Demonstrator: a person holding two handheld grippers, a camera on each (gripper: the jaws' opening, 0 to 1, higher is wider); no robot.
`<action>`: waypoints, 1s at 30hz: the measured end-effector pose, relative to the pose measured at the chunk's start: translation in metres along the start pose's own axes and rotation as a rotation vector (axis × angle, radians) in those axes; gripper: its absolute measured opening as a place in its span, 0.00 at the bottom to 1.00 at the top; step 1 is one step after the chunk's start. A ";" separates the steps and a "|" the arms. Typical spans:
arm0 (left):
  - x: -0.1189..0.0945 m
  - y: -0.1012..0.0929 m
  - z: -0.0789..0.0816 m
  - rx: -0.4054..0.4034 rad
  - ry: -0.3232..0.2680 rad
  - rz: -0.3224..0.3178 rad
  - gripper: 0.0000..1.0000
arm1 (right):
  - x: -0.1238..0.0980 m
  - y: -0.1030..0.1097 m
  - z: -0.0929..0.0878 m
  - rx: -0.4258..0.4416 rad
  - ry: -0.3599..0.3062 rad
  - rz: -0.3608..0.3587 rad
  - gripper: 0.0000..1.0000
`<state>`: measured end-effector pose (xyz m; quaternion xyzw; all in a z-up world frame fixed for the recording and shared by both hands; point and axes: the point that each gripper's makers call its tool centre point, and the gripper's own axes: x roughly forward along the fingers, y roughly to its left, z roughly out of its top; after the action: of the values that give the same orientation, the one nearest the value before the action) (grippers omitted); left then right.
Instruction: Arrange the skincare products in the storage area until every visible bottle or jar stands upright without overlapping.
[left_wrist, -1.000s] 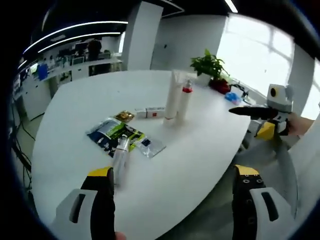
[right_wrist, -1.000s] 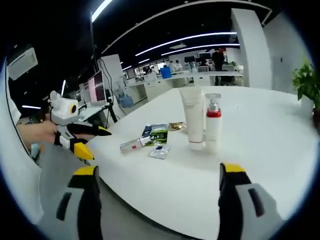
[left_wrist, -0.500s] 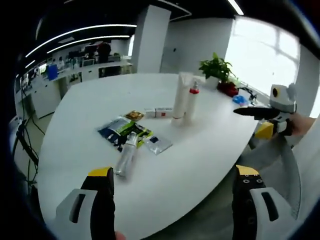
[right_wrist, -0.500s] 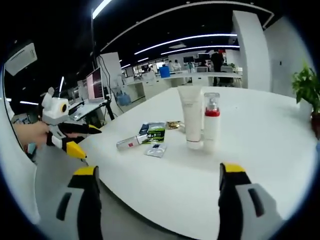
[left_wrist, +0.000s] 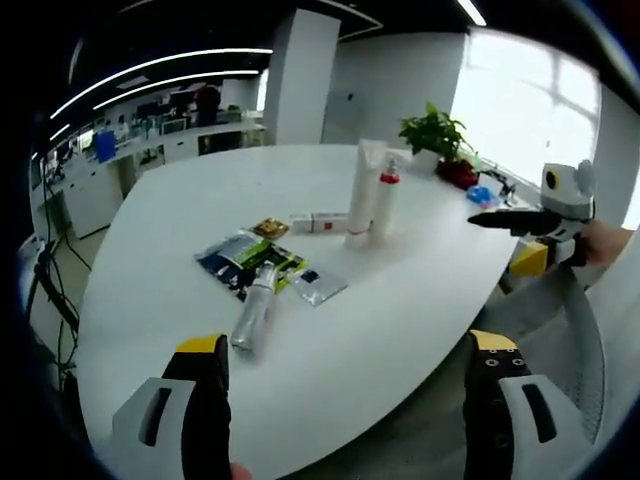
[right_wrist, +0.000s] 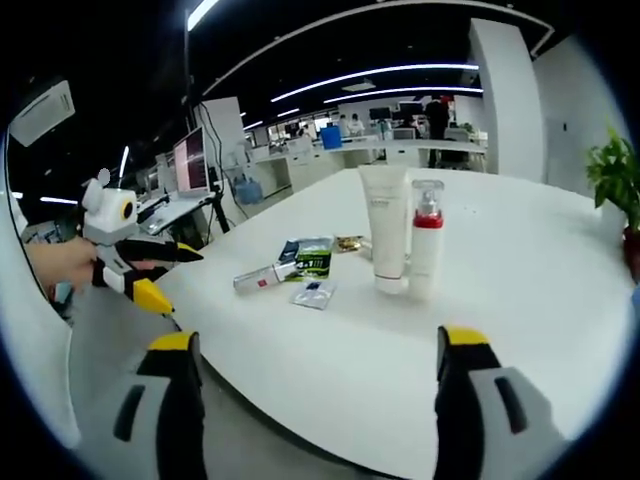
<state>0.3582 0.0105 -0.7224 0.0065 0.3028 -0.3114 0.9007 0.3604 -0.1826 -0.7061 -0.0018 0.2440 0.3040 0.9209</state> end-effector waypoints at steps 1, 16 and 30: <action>0.000 0.000 0.000 -0.004 -0.001 0.000 0.96 | 0.000 0.000 0.000 0.005 0.003 0.001 0.97; 0.001 0.003 -0.001 -0.004 0.011 0.006 0.95 | 0.002 -0.061 0.024 -0.032 0.021 -0.060 0.95; 0.001 0.007 -0.003 -0.033 0.014 0.019 0.95 | 0.024 -0.109 0.088 -0.118 -0.015 -0.042 0.90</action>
<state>0.3617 0.0161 -0.7264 -0.0035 0.3142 -0.2977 0.9015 0.4777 -0.2447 -0.6551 -0.0590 0.2186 0.2987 0.9271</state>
